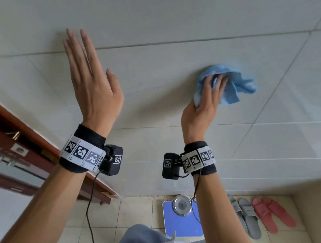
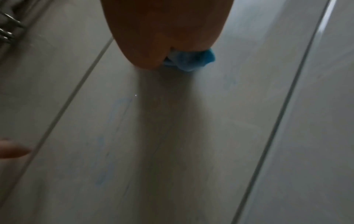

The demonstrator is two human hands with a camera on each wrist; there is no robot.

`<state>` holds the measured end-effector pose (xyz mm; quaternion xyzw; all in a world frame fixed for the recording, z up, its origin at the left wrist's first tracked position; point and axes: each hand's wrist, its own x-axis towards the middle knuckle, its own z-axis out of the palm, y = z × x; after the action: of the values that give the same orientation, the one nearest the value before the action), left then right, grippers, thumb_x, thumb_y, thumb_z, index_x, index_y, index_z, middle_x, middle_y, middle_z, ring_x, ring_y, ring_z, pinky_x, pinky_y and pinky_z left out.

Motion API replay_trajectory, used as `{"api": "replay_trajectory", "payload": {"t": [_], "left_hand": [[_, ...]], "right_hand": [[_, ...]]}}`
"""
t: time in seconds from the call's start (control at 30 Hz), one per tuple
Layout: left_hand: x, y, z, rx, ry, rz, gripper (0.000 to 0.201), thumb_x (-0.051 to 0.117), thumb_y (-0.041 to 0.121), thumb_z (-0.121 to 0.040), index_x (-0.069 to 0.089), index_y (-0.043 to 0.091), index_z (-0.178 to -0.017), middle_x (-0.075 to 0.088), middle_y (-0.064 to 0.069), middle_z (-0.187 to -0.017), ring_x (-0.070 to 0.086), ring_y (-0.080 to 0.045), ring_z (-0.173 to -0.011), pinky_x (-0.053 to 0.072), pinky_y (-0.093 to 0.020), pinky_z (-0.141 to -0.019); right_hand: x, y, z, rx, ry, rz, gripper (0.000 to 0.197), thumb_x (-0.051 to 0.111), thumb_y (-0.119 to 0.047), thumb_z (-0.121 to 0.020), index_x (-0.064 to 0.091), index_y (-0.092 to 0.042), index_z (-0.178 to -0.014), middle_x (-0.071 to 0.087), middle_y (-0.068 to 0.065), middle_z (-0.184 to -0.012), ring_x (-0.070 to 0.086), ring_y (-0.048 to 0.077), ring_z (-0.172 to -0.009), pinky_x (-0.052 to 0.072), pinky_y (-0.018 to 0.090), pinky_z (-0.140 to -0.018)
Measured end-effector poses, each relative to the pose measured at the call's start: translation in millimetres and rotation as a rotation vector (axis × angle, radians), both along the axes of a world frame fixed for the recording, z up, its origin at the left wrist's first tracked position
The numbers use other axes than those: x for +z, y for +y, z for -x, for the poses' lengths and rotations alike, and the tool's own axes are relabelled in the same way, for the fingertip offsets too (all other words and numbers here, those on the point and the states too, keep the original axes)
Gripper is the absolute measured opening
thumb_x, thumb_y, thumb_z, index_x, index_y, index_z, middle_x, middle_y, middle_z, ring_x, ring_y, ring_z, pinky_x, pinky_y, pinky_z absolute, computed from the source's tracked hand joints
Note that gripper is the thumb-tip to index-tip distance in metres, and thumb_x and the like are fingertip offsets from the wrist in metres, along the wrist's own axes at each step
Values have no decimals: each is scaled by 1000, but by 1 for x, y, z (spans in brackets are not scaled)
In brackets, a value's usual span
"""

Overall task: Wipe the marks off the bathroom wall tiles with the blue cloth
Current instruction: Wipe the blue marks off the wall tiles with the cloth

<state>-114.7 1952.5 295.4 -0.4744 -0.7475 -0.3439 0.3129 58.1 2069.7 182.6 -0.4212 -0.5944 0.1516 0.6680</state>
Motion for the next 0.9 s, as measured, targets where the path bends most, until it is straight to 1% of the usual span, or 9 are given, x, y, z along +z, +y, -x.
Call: {"api": "replay_trajectory", "payload": {"t": [0.13, 0.2, 0.27, 0.4, 0.47, 0.63, 0.73, 0.83, 0.9], "left_hand": [[-1, -13, 19, 46, -18, 5, 72, 43, 13, -101, 13, -6, -163, 9, -29, -171, 8, -43, -160, 7, -38, -132], [-2, -18, 29, 57, -17, 20, 70, 41, 12, -101, 13, -4, -164, 10, -26, -172, 9, -39, -161, 9, -37, -132], [-2, -23, 40, 61, -25, 32, 68, 39, 11, -102, 14, -3, -164, 11, -23, -173, 10, -36, -161, 12, -36, -132], [-2, -33, 59, 64, -55, 37, 66, 36, 11, -104, 13, -1, -165, 10, -20, -174, 10, -33, -162, 10, -32, -132], [-4, -39, 69, 65, -68, 41, 66, 36, 10, -104, 13, -2, -165, 10, -20, -174, 10, -33, -162, 10, -32, -132], [-6, -42, 88, 16, -33, 47, 68, 38, 4, -102, 13, -4, -164, 10, -23, -173, 10, -34, -162, 10, -32, -132], [-7, -45, 101, -11, 11, 54, 68, 38, 2, -101, 14, 0, -165, 11, -20, -173, 10, -30, -162, 14, -33, -131], [-7, -52, 114, -41, 47, 95, 70, 38, 1, -101, 14, 4, -166, 11, -17, -174, 9, -27, -162, 16, -38, -131], [-5, -58, 125, -52, 52, 103, 70, 39, 0, -101, 14, 4, -166, 11, -16, -174, 9, -28, -162, 15, -40, -132]], "right_hand": [[-16, -28, 39, 265, -273, -88, 73, 40, 26, -69, 64, 0, -133, 44, 24, -156, 31, 38, -151, 28, 42, -125], [-27, -41, 50, 339, -420, -78, 75, 47, 23, -66, 67, -4, -132, 63, 22, -136, 58, 38, -122, 53, 50, -100], [-18, -41, 53, 315, -386, -61, 78, 51, 23, -62, 68, -5, -132, 72, 21, -114, 61, 36, -91, 58, 47, -72], [21, -34, 56, 215, -221, -111, 83, 41, 20, -66, 55, -3, -145, 43, 19, -157, 40, 33, -136, 44, 34, -103], [30, -38, 70, 219, -189, -110, 82, 38, 19, -66, 55, -1, -144, 37, 23, -160, 31, 35, -146, 33, 28, -115], [-12, -74, 113, 390, -548, -73, 77, 51, 20, -64, 68, -11, -132, 69, 18, -127, 65, 41, -102, 58, 49, -76], [-18, -81, 121, 377, -602, -43, 78, 62, 24, -60, 72, -14, -128, 73, 17, -109, 67, 42, -81, 58, 47, -63], [24, -67, 122, 211, -432, -118, 83, 54, 24, -60, 67, -10, -135, 69, 23, -120, 62, 40, -93, 58, 39, -72], [52, -59, 128, 103, -213, -137, 82, 43, 23, -65, 58, -1, -142, 51, 29, -147, 48, 39, -132, 43, 30, -111]]}}
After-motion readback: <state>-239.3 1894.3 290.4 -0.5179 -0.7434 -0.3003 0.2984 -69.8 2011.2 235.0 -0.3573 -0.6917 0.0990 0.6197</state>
